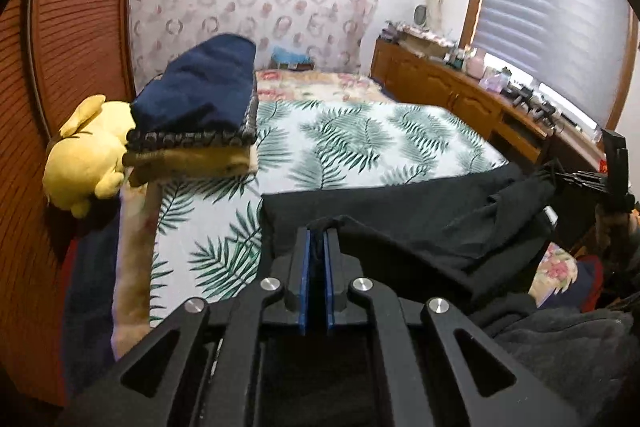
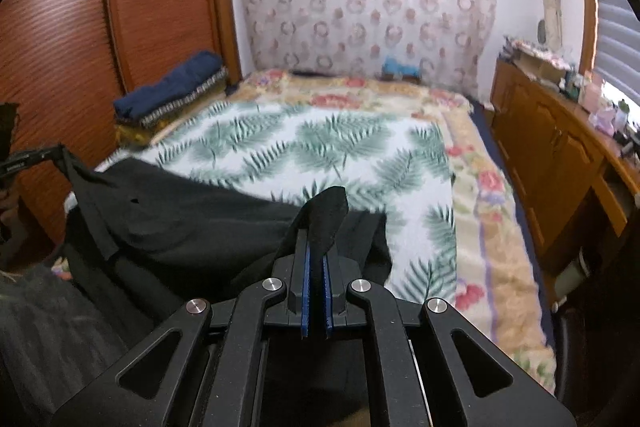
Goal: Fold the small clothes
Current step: 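Lift the black shirt off the bed with both grippers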
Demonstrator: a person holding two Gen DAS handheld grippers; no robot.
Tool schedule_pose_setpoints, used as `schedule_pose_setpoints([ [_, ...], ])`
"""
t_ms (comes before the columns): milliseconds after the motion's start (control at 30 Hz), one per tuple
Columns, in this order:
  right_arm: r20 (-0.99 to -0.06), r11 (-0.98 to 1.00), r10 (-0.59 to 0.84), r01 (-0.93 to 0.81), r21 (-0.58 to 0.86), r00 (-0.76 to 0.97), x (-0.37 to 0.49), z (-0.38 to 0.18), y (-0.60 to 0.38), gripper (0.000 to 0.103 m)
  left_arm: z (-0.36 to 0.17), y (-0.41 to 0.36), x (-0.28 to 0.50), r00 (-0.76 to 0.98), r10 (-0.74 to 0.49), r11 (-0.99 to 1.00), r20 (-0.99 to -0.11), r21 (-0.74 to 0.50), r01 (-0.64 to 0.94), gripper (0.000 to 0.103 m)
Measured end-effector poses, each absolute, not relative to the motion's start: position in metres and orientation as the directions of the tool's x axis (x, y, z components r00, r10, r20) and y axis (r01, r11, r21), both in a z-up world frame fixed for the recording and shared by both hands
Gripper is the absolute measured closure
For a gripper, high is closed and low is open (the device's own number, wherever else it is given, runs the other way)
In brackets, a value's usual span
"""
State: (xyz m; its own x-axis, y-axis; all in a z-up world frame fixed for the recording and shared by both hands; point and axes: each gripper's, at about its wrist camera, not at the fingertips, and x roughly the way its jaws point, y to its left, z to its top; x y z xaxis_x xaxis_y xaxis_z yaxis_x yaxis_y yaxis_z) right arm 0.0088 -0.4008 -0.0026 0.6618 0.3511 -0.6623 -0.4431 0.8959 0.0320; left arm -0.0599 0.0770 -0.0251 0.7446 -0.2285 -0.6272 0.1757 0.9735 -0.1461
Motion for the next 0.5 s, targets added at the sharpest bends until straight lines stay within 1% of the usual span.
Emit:
schedule_pose_setpoints([
  [67,-0.690,0.894,0.347,-0.446,0.038,0.636,0.008,-0.015,-0.401,0.100,-0.026,0.076,-0.059,0.740,-0.215,0.977,-0.638,-0.130,0.172,0.096],
  [133,-0.700,0.894,0.343,-0.446,0.039,0.627,0.007,-0.019,-0.402,0.099,-0.027,0.078,-0.058,0.739,-0.212,0.977,-0.639,-0.121,0.176,0.086],
  [167,-0.700,0.895,0.339,-0.446,0.032,0.629,0.007,-0.018,-0.402,0.098,-0.026,0.079,-0.058,0.736,-0.220,0.975,-0.640,-0.123,0.184,0.076],
  [200,-0.696,0.895,0.334,-0.445,0.023,0.636,0.006,-0.015,-0.402,0.095,-0.025,0.080,-0.058,0.732,-0.226,0.974,-0.643,-0.124,0.192,0.073],
  [233,-0.688,0.898,0.330,-0.440,0.017,0.646,0.005,-0.010,-0.403,0.093,-0.023,0.080,-0.057,0.734,-0.220,0.975,-0.643,-0.114,0.192,0.072],
  [300,-0.669,0.902,0.333,-0.432,0.020,0.664,0.005,-0.001,-0.407,0.091,-0.020,0.081,-0.055,0.741,-0.200,0.978,-0.640,-0.093,0.184,0.066],
  [333,-0.659,0.904,0.333,-0.427,0.019,0.675,0.006,0.004,-0.408,0.091,-0.018,0.082,-0.054,0.743,-0.201,0.979,-0.638,-0.093,0.184,0.064],
  [400,-0.636,0.909,0.325,-0.417,0.005,0.700,0.007,0.014,-0.411,0.086,-0.016,0.083,-0.049,0.747,-0.201,0.979,-0.634,-0.094,0.183,0.056],
  [433,-0.629,0.912,0.318,-0.410,-0.002,0.710,0.009,0.018,-0.412,0.085,-0.016,0.084,-0.046,0.749,-0.199,0.979,-0.633,-0.093,0.181,0.054],
  [500,-0.621,0.916,0.308,-0.402,-0.012,0.721,0.015,0.022,-0.411,0.077,-0.016,0.084,-0.035,0.748,-0.196,0.979,-0.634,-0.087,0.182,0.052],
])
